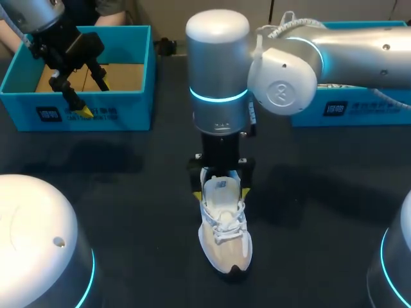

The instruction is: Take the shoe out of the shoebox, open the shoe tongue, remove and reinsert the insole, then place the shoe into the shoebox

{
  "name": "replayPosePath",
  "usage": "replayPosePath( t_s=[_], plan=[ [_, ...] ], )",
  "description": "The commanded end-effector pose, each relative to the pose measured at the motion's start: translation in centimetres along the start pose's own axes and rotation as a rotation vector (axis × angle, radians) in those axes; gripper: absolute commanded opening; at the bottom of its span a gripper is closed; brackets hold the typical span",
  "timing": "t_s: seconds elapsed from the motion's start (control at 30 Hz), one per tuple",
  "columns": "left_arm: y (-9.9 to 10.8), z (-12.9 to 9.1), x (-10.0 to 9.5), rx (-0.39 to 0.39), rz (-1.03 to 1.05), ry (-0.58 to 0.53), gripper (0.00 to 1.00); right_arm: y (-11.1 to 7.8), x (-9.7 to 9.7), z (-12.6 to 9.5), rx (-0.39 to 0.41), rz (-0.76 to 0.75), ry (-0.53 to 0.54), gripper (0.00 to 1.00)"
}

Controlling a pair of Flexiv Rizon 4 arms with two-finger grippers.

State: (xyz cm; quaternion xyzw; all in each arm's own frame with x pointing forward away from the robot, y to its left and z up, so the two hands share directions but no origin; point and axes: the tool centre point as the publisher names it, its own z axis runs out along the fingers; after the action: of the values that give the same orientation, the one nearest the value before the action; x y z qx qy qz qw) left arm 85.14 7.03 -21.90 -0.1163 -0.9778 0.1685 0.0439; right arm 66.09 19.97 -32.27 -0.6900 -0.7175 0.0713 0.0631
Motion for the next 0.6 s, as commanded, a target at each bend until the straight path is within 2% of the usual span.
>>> replayPosePath(
  t_s=[0.03,0.13,0.27,0.47,0.5,0.57,0.6],
  plan=[
    [0.0,0.0,0.1,-0.003,0.0,-0.001,1.0,-2.3,-0.7,-0.8,-0.054,-0.007,0.032,1.0],
    [0.0,0.0,0.1,-0.003,0.0,-0.001,1.0,-4.1,-0.8,-1.3,-0.082,-0.021,0.058,1.0],
    [0.0,0.0,0.1,-0.003,0.0,-0.001,1.0,-5.9,-0.7,-1.5,-0.073,-0.016,0.069,1.0],
    [0.0,0.0,0.1,-0.003,0.0,-0.001,1.0,-7.3,-0.3,-2.1,-0.084,-0.025,0.062,1.0],
    [0.0,0.0,0.1,-0.003,0.0,-0.001,1.0,-7.5,-0.3,-2.1,-0.087,-0.026,0.061,0.93],
    [0.0,0.0,0.1,-0.003,0.0,-0.001,1.0,-7.7,-0.3,-2.2,-0.081,-0.015,0.054,0.64],
    [0.0,0.0,0.1,-0.003,0.0,-0.001,1.0,-7.9,-0.3,-2.2,-0.081,-0.015,0.055,0.43]
  ],
)
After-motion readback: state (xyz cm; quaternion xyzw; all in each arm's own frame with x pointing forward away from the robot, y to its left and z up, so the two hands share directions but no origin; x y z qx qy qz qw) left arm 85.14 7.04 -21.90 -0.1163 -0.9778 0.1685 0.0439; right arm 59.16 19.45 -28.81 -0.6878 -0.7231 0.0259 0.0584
